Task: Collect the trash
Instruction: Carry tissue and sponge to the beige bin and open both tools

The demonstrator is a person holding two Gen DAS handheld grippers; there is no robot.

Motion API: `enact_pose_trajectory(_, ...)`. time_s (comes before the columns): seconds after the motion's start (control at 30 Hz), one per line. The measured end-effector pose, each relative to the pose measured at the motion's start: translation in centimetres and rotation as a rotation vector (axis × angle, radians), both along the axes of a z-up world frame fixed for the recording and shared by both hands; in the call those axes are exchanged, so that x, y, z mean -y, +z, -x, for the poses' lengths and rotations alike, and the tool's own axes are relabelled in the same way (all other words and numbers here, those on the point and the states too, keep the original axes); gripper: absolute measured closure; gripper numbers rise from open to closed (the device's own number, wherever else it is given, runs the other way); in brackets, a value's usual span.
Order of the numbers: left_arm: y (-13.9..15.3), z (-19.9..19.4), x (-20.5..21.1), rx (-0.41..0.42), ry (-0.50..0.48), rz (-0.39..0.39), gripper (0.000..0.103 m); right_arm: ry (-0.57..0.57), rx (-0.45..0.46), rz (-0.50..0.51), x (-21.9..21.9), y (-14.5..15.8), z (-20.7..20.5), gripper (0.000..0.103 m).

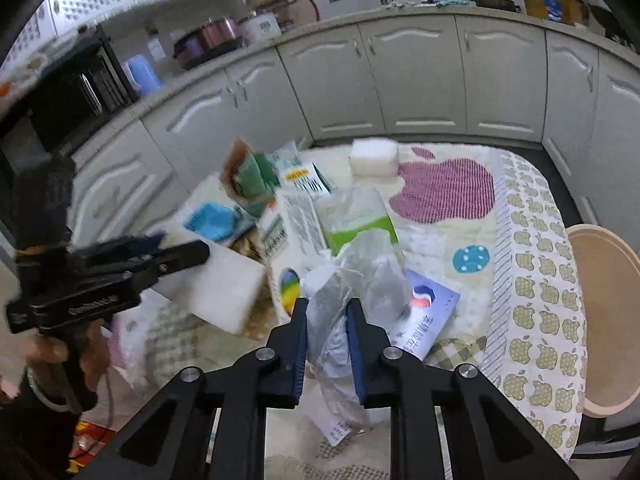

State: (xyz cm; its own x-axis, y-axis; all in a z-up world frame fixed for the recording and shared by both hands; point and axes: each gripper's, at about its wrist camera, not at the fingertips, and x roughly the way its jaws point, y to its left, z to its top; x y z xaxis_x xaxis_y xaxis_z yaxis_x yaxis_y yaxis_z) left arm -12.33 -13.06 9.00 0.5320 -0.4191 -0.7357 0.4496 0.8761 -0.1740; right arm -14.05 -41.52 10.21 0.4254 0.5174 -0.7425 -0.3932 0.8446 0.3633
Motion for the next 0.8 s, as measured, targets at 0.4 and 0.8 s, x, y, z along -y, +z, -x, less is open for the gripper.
enact_pose_trajectory(0.4, 5.2, 2.1, -1.3, 0.035, -0.023, 0.110, 0.069, -0.072, 0.089, -0.094, 3.8, 4.7, 1.3, 0.086)
enact_pose_trajectory(0.8, 8.7, 2.2, 6.7, 0.036, -0.140, 0.197, 0.068, -0.306, 0.128, 0.009, 13.7, 5.3, 1.3, 0.086)
